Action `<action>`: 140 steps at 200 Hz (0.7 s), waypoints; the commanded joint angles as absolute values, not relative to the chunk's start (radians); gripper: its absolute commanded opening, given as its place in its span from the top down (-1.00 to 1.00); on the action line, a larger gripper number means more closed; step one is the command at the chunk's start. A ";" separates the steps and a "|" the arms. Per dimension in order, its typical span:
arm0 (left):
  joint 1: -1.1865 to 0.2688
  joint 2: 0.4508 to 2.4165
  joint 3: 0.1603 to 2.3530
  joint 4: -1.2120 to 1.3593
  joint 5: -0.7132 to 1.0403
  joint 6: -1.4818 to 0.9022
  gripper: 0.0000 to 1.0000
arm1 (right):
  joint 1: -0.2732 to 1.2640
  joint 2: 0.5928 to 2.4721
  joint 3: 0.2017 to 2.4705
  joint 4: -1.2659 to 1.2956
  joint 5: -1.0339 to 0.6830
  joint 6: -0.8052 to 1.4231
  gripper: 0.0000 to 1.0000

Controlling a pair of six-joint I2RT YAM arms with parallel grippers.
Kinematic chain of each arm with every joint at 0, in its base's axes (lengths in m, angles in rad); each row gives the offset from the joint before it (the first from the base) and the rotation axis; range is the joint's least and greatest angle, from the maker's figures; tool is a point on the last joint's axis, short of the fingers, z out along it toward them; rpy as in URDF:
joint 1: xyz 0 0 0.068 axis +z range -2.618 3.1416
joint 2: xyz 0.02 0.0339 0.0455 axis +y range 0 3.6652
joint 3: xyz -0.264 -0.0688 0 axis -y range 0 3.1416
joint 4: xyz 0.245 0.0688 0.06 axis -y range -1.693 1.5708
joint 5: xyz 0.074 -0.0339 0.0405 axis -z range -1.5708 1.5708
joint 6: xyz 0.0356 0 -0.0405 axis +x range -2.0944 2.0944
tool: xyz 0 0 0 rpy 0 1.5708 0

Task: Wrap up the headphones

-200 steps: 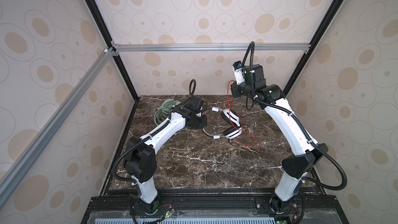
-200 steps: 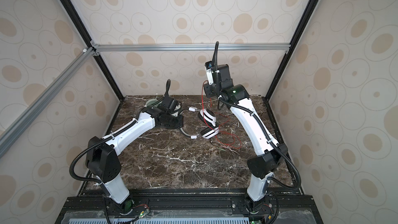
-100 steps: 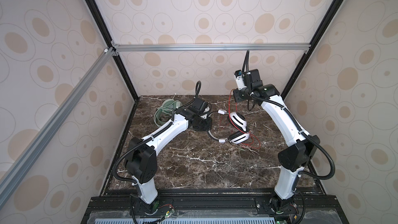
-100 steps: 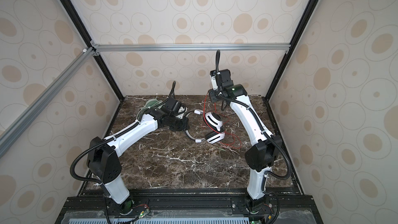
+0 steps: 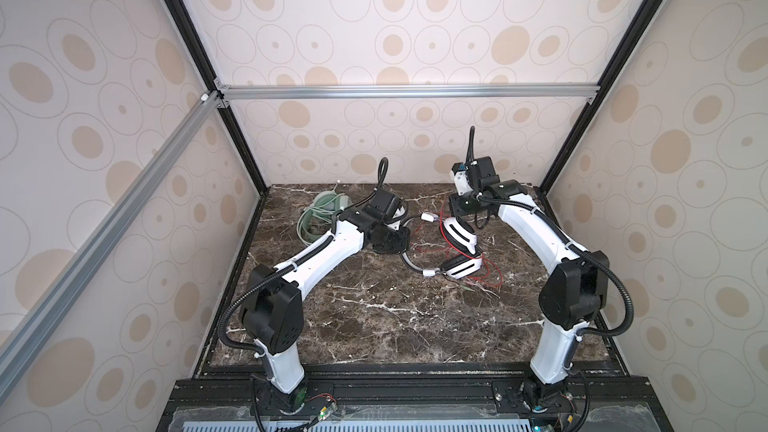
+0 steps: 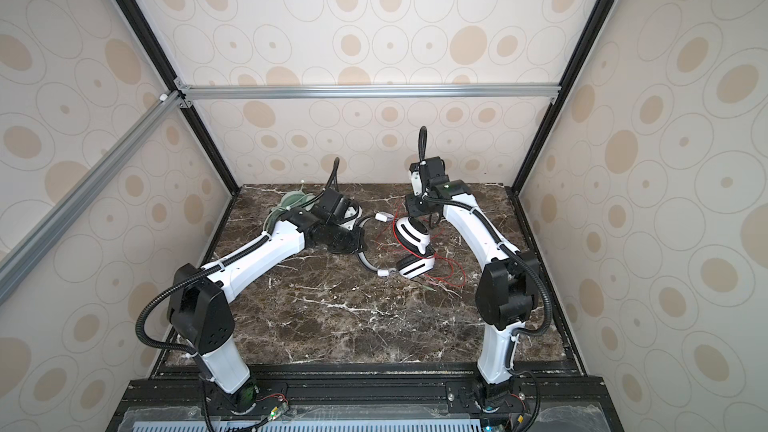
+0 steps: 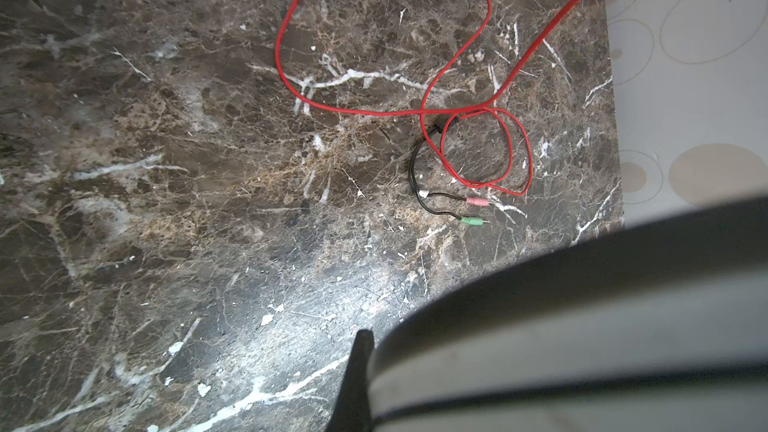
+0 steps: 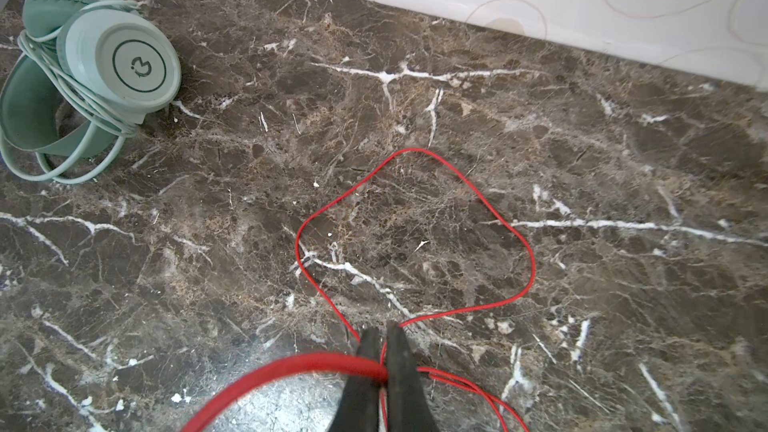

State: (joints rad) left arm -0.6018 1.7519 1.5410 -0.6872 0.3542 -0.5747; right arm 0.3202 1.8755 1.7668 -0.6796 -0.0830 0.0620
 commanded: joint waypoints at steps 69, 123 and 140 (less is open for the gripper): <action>-0.606 1.690 1.562 -0.632 0.383 -0.565 1.00 | 0.296 1.607 1.300 -0.365 -0.269 0.032 -0.11; -0.582 1.668 1.554 -0.618 0.361 -0.575 1.00 | 0.189 1.359 0.956 -0.089 -0.360 0.156 -0.16; -0.570 1.658 1.548 -0.610 0.353 -0.580 1.00 | 0.184 1.310 0.872 -0.032 -0.351 0.179 -0.15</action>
